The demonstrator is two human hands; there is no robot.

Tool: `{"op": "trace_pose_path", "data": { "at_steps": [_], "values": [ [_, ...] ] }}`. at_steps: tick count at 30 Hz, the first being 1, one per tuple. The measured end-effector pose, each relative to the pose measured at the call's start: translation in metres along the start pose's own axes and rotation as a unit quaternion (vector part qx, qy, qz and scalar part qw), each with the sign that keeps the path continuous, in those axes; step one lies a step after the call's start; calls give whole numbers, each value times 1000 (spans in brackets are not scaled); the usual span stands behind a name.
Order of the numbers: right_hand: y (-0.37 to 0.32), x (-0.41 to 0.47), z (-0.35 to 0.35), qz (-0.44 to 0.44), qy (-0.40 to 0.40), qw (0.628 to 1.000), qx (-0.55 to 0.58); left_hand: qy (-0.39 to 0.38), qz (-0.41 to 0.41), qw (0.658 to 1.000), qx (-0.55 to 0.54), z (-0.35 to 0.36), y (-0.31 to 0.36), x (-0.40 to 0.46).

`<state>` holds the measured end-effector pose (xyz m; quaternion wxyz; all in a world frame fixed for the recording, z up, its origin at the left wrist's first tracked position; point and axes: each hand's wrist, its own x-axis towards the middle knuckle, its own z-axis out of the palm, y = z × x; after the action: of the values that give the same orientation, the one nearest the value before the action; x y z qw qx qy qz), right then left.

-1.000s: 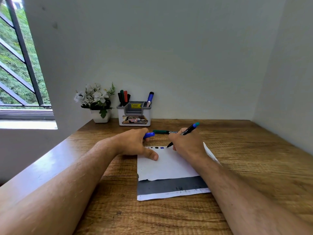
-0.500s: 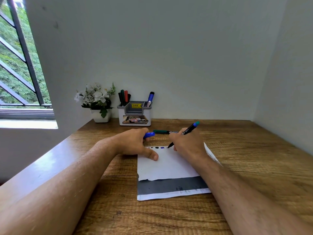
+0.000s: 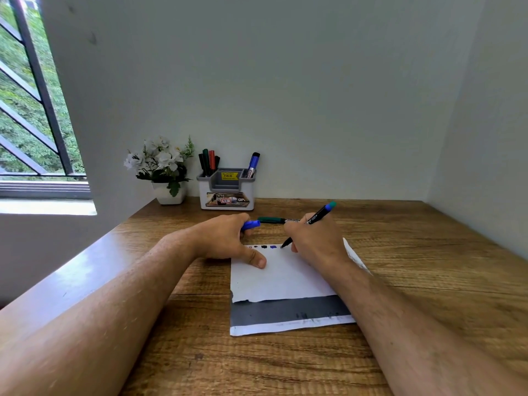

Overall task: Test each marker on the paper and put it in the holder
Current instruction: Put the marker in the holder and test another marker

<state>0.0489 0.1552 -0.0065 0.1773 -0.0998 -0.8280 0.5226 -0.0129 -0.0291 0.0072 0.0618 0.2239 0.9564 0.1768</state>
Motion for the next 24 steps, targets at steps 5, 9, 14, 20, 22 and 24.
{"op": "trace_pose_path", "data": {
  "at_steps": [5, 9, 14, 20, 22, 24],
  "values": [
    [-2, -1, -2, 4, 0, 1000, 3, 1, -2, 1000, 7, 0, 0, 0],
    [-3, -1, -3, 9, 5, 1000, 4, 2, -5, 1000, 10, -1, 1, -1],
    [-4, -1, -3, 11, 3, 1000, 1, 3, -10, 1000, 19, -1, 1, -1],
    [-13, -1, -5, 1, 27, 993, 114, 19, 0, 1000, -12, -3, 1, -7],
    [-16, 0, -8, 2, 21, 982, 189, 44, 24, 995, -82, -4, -2, -11],
    [-18, 0, -12, 2, -7, 962, 272, 67, 36, 985, -158, -6, -3, -14]
  ]
}}
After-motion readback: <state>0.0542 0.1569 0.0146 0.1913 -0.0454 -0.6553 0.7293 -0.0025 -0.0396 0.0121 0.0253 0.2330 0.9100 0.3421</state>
